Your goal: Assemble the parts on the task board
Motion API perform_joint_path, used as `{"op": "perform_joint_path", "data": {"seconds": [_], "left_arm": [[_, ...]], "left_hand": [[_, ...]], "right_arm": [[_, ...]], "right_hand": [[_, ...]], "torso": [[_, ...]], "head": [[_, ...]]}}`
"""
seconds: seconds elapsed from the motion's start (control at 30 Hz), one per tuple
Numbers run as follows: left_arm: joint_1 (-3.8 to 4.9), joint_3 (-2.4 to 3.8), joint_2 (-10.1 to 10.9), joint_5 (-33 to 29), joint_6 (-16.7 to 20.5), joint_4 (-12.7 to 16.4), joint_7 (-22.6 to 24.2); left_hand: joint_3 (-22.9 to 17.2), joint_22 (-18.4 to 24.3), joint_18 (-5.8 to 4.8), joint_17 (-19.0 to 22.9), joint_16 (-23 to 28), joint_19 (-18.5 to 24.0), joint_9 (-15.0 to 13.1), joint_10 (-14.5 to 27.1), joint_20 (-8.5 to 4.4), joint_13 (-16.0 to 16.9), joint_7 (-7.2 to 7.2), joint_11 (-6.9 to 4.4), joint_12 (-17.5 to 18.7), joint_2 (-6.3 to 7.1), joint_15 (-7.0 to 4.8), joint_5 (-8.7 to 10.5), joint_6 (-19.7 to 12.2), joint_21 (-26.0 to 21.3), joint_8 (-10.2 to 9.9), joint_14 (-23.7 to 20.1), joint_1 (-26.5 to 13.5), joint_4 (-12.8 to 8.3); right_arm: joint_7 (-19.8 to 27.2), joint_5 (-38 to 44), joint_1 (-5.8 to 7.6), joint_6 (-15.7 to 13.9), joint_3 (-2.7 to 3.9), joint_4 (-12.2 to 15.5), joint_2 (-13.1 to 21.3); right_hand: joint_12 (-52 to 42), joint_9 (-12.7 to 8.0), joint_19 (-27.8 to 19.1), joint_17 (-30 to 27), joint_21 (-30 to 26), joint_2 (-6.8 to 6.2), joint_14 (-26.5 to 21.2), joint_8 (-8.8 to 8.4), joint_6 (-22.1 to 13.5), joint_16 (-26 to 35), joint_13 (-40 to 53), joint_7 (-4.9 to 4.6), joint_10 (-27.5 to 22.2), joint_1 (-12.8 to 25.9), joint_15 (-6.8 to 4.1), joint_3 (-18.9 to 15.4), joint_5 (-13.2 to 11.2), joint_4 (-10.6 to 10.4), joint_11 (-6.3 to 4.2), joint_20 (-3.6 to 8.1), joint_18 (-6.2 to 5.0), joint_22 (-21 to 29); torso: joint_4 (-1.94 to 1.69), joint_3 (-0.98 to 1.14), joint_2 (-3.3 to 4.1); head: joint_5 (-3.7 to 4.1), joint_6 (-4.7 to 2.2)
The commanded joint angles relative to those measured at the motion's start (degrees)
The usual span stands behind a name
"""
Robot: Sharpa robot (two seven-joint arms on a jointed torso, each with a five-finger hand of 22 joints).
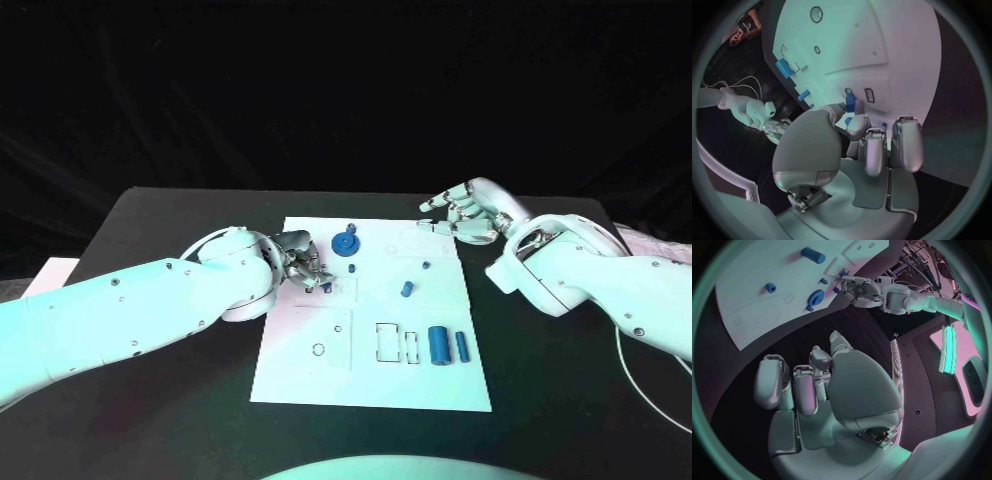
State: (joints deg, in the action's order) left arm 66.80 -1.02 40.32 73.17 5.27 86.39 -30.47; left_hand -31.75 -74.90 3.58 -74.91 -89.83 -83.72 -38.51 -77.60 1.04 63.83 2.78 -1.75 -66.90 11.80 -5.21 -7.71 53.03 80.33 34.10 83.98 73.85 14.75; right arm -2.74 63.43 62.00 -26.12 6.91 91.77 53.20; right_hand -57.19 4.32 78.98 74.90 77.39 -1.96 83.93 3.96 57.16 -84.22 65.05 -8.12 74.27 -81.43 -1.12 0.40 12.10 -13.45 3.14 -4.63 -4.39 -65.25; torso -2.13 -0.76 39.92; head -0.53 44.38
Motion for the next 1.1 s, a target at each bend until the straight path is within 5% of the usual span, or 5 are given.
{"op": "perform_joint_path", "data": {"seconds": [0.03, 1.1], "left_arm": [[-0.13, -0.1, -0.27, 0.36, -1.8, -0.17, -0.43], [-0.15, -0.14, -0.34, 0.36, -5.72, 0.13, -1.18]], "left_hand": [[-10.1, -4.2, -0.64, -15.09, -0.17, -0.98, -0.08, -0.5, 0.17, 0.11, -0.26, -0.07, -0.34, -0.18, 0.14, -0.33, 0.26, 0.3, 0.34, 6.02, 0.54, -9.86], [-10.25, -4.4, -0.68, -15.09, -0.17, -1.03, 0.3, -1.03, 0.22, 0.63, -0.36, -0.12, -0.79, 0.93, 0.2, -0.15, 1.13, 0.39, -0.07, 6.02, 0.02, -10.45]], "right_arm": [[0.62, 0.04, -0.05, 0.61, 0.0, 0.11, -0.04], [0.83, -0.27, -0.26, 0.94, -0.02, -0.09, -0.2]], "right_hand": [[0.28, -0.02, -0.38, 5.38, -0.27, 0.19, 3.9, -0.08, 0.37, 0.2, -0.08, -0.03, -0.31, 0.2, -0.17, -0.18, 0.38, -0.3, -0.11, -0.08, -0.58, 0.05], [0.27, -0.02, -0.38, 5.36, -0.32, 0.4, 3.91, -0.08, 0.38, 0.23, -0.13, -0.02, -0.25, 0.48, -0.17, -0.29, 0.47, -0.53, -0.11, -0.08, -0.59, 0.11]], "torso": [[-0.03, 0.01, 0.02], [-0.05, 0.03, -0.02]], "head": [[0.04, 0.04], [0.09, 0.68]]}}
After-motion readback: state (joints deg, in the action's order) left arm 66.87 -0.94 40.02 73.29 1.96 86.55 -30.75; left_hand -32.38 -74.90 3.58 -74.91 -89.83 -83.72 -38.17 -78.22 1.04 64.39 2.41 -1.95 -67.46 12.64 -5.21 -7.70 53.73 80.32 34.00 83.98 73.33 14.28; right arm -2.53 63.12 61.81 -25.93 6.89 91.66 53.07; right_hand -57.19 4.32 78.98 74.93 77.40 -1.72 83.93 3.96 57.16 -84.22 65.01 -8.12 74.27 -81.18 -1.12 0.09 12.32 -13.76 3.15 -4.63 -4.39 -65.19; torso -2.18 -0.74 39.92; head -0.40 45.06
